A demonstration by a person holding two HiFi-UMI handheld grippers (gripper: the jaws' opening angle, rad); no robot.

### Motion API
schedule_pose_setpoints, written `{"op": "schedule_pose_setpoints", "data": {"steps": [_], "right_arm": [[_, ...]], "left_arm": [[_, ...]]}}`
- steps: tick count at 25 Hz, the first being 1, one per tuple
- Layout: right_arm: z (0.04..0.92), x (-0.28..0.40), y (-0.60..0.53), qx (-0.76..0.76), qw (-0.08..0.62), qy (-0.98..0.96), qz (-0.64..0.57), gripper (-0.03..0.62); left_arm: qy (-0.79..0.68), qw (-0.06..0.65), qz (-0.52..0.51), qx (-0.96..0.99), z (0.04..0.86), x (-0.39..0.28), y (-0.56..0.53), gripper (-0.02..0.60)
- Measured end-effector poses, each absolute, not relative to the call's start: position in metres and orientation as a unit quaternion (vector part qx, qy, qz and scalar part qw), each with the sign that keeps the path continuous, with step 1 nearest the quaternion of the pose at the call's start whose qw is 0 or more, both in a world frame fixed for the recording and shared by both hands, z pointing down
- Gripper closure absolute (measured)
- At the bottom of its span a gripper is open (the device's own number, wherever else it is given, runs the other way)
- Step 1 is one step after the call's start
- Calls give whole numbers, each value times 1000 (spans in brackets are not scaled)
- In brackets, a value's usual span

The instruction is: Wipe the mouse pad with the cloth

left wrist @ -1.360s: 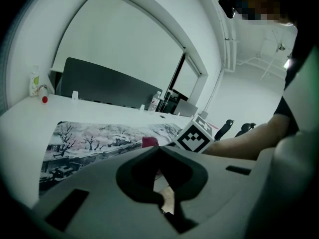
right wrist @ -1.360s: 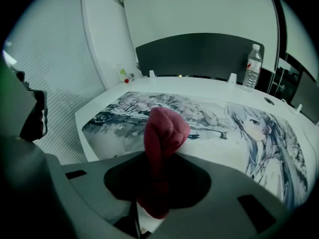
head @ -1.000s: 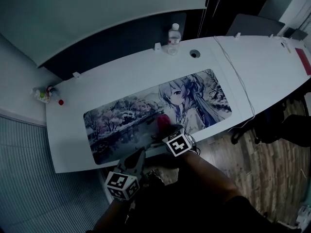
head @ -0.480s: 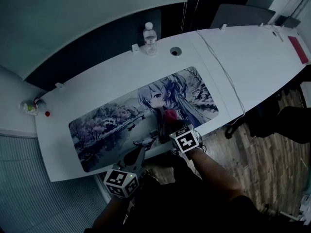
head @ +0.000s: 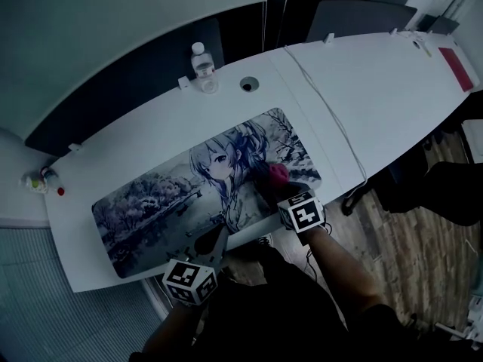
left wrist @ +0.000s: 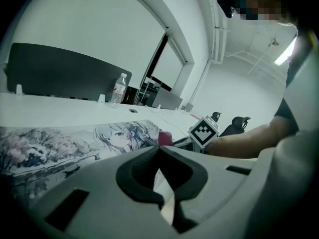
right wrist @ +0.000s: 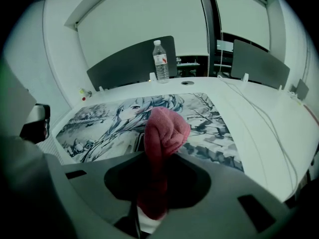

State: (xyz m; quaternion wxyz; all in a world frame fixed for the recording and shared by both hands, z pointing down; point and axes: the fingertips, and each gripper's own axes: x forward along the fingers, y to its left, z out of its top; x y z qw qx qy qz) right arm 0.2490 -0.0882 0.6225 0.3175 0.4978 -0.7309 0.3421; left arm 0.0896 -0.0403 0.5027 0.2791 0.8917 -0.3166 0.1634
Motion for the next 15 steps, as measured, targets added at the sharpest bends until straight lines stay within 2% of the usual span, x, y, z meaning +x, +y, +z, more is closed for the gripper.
{"op": "schedule_pose_setpoints", "data": {"steps": [15], "right_arm": [[622,317,-95,511,296,-721,363,477]], "left_arm": [[-322,274,155,893,499,138,-64,577]]}}
